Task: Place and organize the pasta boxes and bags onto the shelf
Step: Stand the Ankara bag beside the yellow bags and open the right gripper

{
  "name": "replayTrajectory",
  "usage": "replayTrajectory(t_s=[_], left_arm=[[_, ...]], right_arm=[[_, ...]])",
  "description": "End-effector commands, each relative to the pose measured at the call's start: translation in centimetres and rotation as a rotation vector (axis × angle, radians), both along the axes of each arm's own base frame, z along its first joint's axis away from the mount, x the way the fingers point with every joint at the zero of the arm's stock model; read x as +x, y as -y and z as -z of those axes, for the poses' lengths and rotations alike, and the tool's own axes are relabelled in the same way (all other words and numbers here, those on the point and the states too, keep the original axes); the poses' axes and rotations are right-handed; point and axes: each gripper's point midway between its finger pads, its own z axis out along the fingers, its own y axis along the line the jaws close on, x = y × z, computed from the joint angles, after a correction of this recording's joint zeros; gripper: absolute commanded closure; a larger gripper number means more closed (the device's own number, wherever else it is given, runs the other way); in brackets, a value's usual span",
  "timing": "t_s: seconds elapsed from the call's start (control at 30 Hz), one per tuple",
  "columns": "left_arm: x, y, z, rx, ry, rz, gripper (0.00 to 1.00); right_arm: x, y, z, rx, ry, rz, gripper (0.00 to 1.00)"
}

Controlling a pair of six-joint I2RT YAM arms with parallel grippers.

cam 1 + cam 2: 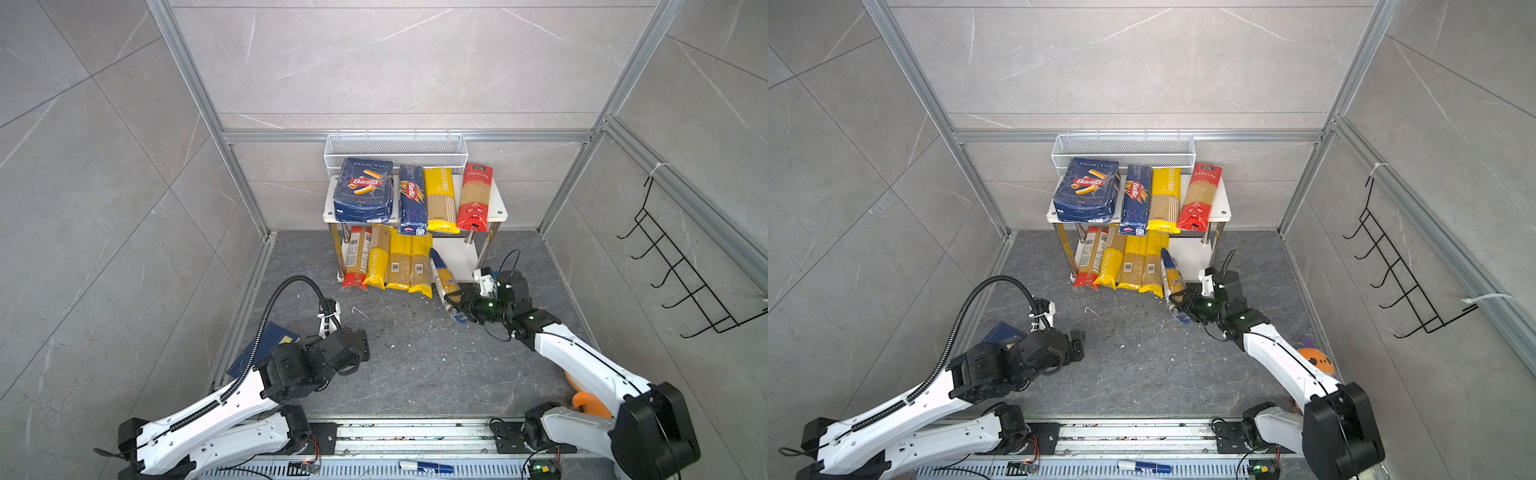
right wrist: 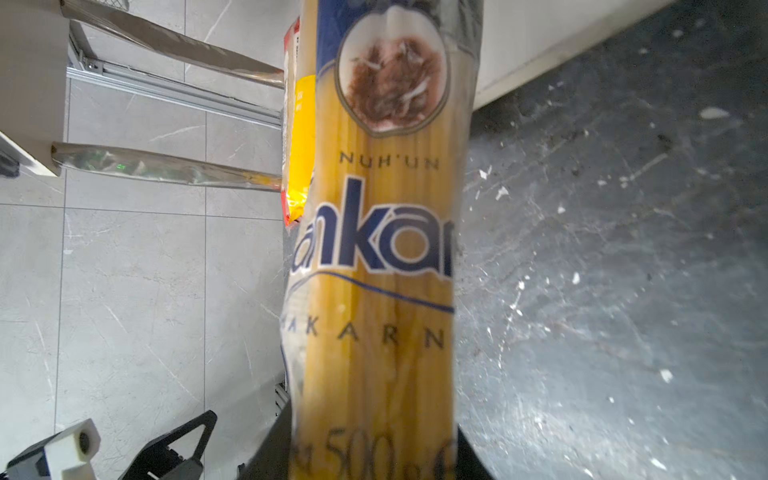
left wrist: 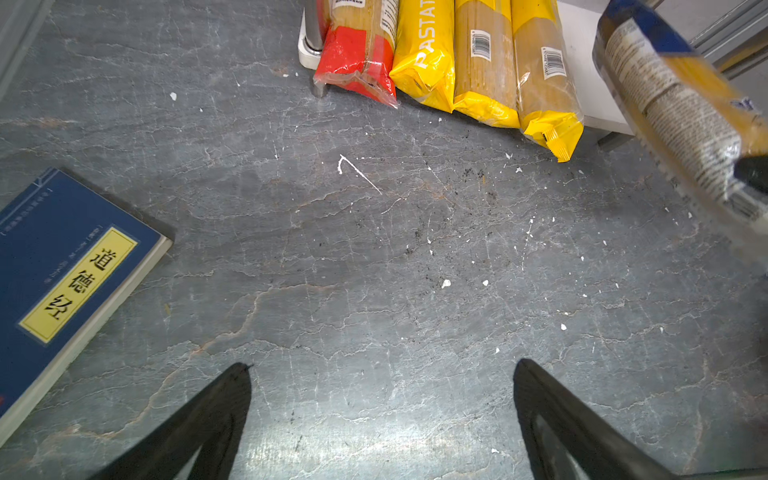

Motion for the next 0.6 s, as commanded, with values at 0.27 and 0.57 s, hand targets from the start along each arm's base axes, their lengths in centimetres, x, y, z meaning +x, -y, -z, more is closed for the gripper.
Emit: replayTrajectory(t_s=[0.27,0.57], left_arm=[[3.5,0.9,1.0,-0.078,-0.074,0.032,0.00],[4.9,1.5,2.2,-0.074,-0.118,0.046,0.00]], right_arm=[[12.2,0.1,-4.9,-0.040,0.319,-0.041,0.83],[16.3,1.1,5.3,-0.216,0.140,-0.014,0.44]])
